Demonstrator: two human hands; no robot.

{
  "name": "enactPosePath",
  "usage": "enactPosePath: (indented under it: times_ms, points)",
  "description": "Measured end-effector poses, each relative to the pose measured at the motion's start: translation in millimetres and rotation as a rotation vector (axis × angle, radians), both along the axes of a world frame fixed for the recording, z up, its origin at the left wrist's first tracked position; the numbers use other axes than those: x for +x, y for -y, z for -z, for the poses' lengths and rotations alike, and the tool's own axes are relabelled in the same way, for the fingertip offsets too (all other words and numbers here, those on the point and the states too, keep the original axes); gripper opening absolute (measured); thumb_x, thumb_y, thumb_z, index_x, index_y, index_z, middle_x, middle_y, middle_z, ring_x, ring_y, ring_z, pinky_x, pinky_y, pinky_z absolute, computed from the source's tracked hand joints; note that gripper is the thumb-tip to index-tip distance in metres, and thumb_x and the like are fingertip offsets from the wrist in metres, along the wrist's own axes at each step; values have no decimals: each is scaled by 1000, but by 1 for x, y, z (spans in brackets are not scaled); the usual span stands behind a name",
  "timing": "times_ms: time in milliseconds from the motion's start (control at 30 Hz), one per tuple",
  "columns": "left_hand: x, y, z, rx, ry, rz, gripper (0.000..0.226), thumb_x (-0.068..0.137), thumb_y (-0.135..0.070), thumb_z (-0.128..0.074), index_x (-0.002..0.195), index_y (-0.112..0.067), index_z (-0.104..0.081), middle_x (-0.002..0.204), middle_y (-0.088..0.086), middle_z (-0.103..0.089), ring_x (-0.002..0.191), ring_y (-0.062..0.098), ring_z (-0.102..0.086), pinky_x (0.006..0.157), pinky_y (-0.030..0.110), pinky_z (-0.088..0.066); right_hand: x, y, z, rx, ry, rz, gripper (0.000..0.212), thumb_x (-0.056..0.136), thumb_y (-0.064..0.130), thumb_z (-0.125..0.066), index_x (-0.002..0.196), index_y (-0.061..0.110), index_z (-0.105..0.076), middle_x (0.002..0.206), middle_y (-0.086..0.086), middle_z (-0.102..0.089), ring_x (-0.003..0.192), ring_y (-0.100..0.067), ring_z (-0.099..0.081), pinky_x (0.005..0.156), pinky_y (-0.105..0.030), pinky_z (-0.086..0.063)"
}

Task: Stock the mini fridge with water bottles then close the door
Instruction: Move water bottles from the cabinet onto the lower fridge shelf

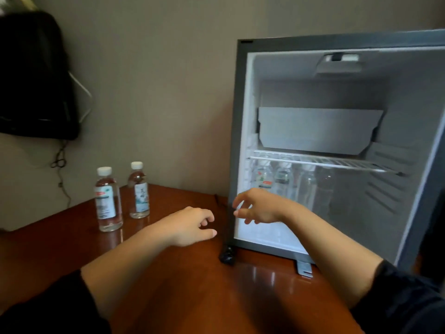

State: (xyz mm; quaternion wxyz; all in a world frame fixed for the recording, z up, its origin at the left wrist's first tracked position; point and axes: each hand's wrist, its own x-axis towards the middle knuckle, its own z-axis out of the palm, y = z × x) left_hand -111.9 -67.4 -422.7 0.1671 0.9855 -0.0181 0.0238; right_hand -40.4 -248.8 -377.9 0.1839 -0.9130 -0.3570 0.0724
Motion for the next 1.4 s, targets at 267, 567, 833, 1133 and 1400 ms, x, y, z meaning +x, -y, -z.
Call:
enactPosePath:
  times_ms: [267,567,833,1133,1400]
  points:
    - [-27,-82,12,-5,35,-221,48,89,-46,-53,132,-28,-44,136,-3,-49,116,13,-51,97,30,-47,-3,-95,14,24,-18,-135,23,92,25,-58,113,15,-58,90,-1,-63,76,-16,-64,62,-19,-45]
    - [-35,-179,49,-396,109,-491,45,85,-33,-64,124,-19,-48,131,5,-54,115,19,-54,94,30,-47,4,-217,30,35,80,-187,39,87,31,-64,122,14,-57,118,-7,-63,108,-23,-59,89,-30,-45]
    - [-8,-236,79,-657,271,-583,71,82,-25,-69,140,-17,-29,138,1,-43,128,21,-44,86,17,-36,22,-326,36,310,181,-266,63,91,18,-58,146,17,-29,142,-11,-46,129,-29,-46,105,-38,-38]
    - [41,-263,85,-800,458,-547,59,81,-31,-69,130,-25,-37,113,-1,-57,103,20,-58,86,34,-49,36,-374,52,442,288,-235,38,96,25,-48,132,16,-38,124,-14,-57,111,-35,-54,89,-42,-46]
    - [42,-256,102,-864,475,-594,44,73,-34,-75,106,-29,-47,98,-5,-61,93,15,-61,75,27,-50,39,-358,48,436,321,-289,34,97,26,-48,129,17,-46,113,-10,-64,107,-31,-57,76,-30,-33]
